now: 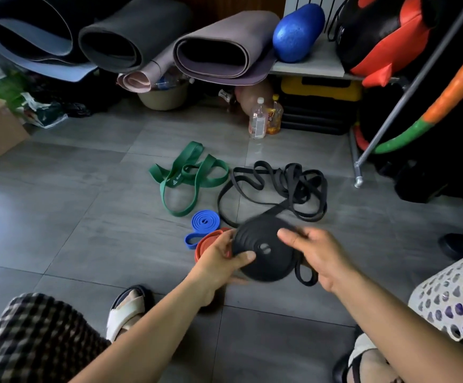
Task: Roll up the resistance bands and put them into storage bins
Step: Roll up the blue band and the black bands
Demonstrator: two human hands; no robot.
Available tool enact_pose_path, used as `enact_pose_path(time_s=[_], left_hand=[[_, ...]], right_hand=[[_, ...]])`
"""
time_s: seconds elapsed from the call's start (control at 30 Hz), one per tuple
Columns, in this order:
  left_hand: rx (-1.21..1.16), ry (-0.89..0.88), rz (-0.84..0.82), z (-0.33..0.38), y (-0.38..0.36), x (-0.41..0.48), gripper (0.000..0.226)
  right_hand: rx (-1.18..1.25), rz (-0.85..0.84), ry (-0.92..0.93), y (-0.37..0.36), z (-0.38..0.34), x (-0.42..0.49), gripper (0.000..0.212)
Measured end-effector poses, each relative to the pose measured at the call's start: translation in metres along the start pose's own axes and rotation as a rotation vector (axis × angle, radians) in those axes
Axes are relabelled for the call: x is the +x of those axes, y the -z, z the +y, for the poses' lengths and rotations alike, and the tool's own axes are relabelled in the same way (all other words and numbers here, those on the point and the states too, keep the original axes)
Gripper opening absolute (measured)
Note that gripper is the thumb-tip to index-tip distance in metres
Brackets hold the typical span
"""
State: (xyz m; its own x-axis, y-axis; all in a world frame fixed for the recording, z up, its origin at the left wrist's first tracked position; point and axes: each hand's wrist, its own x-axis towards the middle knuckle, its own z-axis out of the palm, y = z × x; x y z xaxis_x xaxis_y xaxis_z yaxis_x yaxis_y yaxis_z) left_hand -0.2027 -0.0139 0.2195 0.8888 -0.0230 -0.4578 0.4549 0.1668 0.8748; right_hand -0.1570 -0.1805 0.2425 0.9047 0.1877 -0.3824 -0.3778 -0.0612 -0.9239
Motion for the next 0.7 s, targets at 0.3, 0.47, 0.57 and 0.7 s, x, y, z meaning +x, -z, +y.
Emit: enact_pose_path(time_s=[0.3, 0.47, 0.57, 0.7], left_hand=[[-0.358, 0.188, 0.363, -0.115, 0.017, 0.012, 0.029], [-0.477, 0.293, 0.553, -0.166, 0.054, 0.035, 0.024], [-0.511, 0.357, 0.667, -0.188, 0.072, 0.056, 0.027], [-0.332, 0.399, 0.823, -0.225, 0.097, 0.088, 0.041]], right_hand=[[-0.229, -0.107, -0.085, -0.054, 0.107, 0.052, 0.011], [-0.057, 0.058, -0.213, -0.094, 0.196, 0.082, 0.008], [0.006, 0.203, -0.320, -0.119, 0.239, 0.101, 0.014], [-0.027, 0.276, -0.362, -0.145, 0.277, 0.127, 0.014]])
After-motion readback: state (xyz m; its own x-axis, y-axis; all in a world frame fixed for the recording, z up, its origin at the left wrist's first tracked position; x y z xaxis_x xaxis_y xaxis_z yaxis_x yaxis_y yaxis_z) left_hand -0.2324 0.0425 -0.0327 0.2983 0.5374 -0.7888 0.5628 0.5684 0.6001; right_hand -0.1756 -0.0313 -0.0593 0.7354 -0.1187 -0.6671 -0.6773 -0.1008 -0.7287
